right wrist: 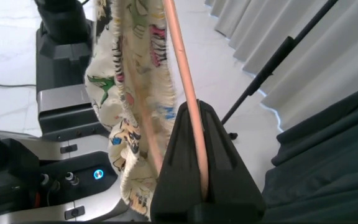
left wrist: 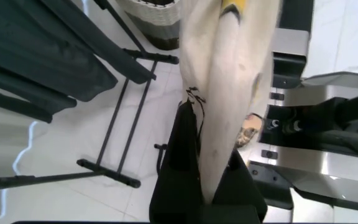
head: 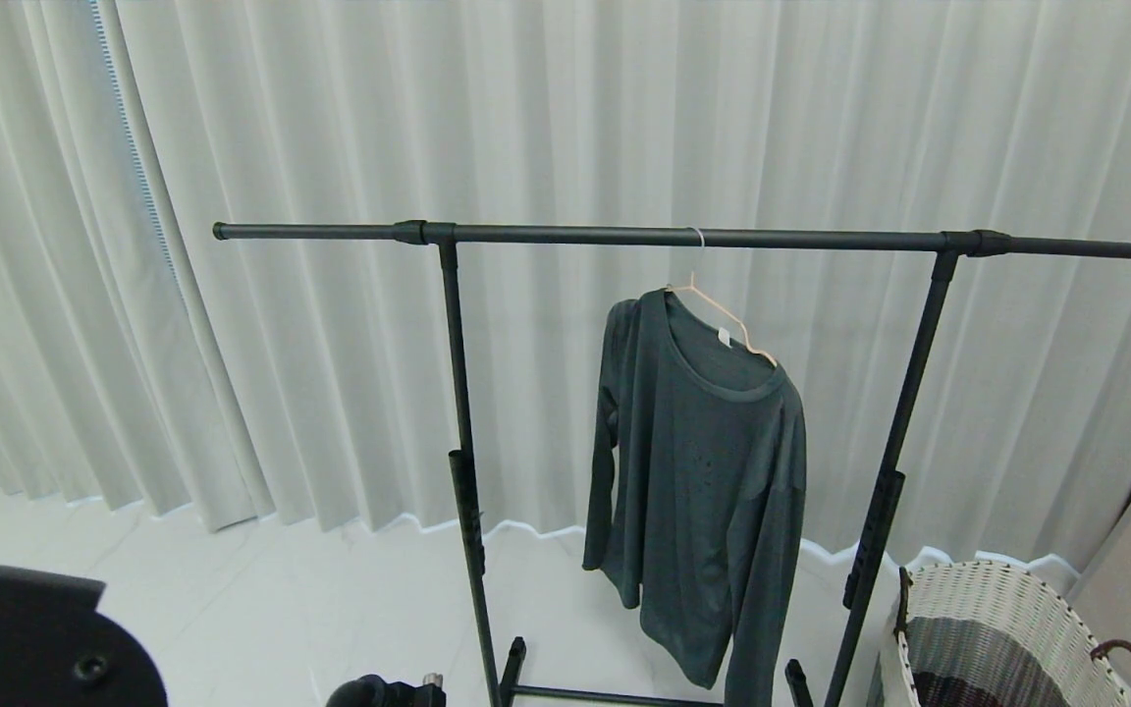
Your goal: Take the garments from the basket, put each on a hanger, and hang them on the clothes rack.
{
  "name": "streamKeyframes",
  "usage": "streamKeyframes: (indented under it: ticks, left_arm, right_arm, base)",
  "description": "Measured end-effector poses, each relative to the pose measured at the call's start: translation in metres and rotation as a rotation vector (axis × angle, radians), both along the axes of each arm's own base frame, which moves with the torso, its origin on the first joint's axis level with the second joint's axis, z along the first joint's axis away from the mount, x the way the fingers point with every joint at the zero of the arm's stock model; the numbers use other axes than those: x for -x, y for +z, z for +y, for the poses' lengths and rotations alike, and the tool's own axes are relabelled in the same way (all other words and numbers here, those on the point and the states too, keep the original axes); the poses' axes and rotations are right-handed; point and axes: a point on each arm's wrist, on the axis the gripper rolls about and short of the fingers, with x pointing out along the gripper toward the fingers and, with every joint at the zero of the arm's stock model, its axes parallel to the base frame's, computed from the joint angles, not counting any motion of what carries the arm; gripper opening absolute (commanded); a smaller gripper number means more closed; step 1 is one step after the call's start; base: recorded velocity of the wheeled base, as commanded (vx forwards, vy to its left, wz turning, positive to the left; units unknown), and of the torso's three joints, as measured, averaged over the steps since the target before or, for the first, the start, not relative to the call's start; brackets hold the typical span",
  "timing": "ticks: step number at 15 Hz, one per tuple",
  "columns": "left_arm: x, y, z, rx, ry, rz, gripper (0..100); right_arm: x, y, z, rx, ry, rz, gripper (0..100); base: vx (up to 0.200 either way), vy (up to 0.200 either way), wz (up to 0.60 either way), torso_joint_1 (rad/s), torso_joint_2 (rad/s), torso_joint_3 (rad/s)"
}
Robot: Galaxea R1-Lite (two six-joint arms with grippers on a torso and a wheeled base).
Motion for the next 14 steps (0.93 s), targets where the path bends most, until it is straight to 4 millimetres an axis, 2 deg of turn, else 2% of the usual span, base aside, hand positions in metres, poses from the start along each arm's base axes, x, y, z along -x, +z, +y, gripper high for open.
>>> streamKeyframes:
  ticks: [1,2,6,9,12,14]
  left_arm:
    - [0.000,0.000,0.000,0.000,0.002,-0.001,0]
    - [0.000,0.000,0.000,0.000,0.004,-0.003,0]
    - [-0.002,0.000,0.002,-0.021,0.067,-0.047,0]
    - [-0.004,-0.003,0.007,-0.069,0.201,-0.144,0]
    - [-0.009,-0.011,0.024,-0.103,0.305,-0.167,0]
    - [-0.016,-0.006,0.036,-0.082,0.404,-0.178,0]
  right_arm:
    - [0.000,0.000,0.000,0.001,-0.001,-0.004,0]
    - [0.000,0.000,0.000,0.003,-0.002,-0.007,100]
    - [-0.003,-0.002,-0.002,0.014,-0.066,-0.020,100]
    - [-0.019,-0.003,-0.008,0.022,-0.200,-0.024,100]
    - [-0.032,-0.007,-0.015,0.034,-0.305,-0.012,100]
    - [-0.036,-0.011,-0.017,0.041,-0.331,0.021,100]
  base:
    - [0.000,0.000,0.00,0.000,0.00,0.000]
    - [0.000,0.000,0.00,0.000,0.00,0.000]
    - [0.000,0.000,0.00,0.000,0.00,0.000]
    - [0.000,0.000,0.00,0.000,0.00,0.000]
    - [0.000,0.000,0.00,0.000,0.00,0.000]
    - [0.000,0.000,0.00,0.000,0.00,0.000]
